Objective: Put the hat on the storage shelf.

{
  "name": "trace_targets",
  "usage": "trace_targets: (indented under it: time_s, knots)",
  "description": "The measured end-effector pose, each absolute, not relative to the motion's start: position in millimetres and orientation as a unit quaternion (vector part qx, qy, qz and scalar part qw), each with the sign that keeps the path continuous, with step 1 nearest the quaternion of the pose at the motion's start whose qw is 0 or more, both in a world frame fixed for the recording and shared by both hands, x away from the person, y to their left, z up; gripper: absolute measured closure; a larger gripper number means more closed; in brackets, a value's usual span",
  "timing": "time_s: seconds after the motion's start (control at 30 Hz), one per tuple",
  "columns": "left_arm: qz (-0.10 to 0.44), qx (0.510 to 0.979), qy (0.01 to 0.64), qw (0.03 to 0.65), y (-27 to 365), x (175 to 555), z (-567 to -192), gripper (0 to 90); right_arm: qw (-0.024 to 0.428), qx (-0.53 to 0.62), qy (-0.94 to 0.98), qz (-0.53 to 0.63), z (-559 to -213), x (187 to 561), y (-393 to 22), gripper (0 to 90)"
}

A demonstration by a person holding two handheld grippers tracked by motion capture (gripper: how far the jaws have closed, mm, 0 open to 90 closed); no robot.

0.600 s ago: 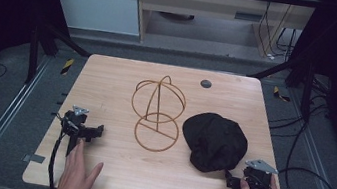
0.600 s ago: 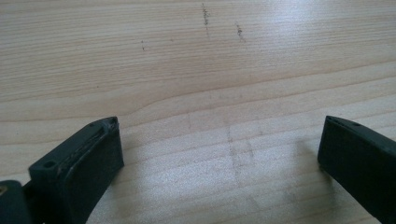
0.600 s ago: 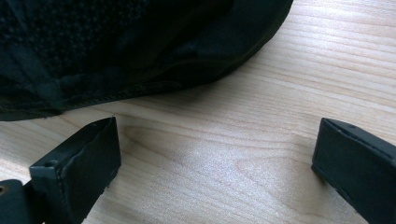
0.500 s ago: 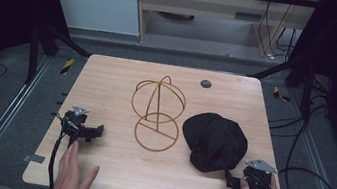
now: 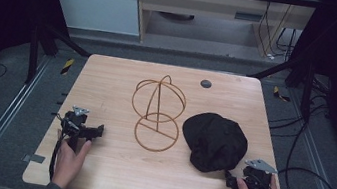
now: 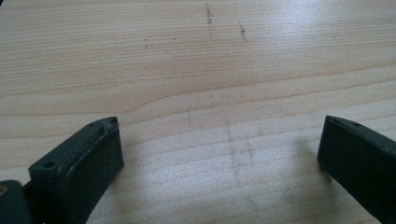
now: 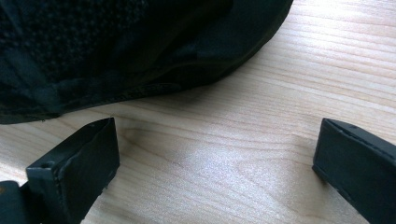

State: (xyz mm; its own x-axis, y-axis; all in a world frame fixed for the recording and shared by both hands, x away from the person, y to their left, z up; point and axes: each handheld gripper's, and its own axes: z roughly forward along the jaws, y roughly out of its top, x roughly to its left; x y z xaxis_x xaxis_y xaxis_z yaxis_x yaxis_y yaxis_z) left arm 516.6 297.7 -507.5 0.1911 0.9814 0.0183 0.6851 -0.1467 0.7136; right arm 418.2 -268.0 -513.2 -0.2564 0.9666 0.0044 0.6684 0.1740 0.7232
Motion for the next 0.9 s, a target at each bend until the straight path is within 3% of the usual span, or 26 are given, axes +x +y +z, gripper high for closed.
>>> trace_targets:
  time_s: [0.2,0.33,0.5,0.77,0.9]
  knots:
    - [0.253,0.714,0.584,0.293,298,517,-507,0.0,0.235,0.564,0.727,0.312,-512,418,-268,2.1]
    - [0.253,0.713,0.585,0.292,297,516,-507,0.0,0.211,0.570,0.727,0.320,-505,415,-272,6.4]
    - [0.253,0.712,0.587,0.291,297,516,-507,0.0,0.215,0.557,0.736,0.319,-483,405,-271,6.2]
    - [0.255,0.707,0.592,0.291,295,515,-507,0.0,0.221,0.507,0.768,0.324,-408,411,-258,5.6]
    - [0.255,0.707,0.592,0.291,295,515,-507,0.0,0.216,0.491,0.785,0.311,-390,425,-244,5.4]
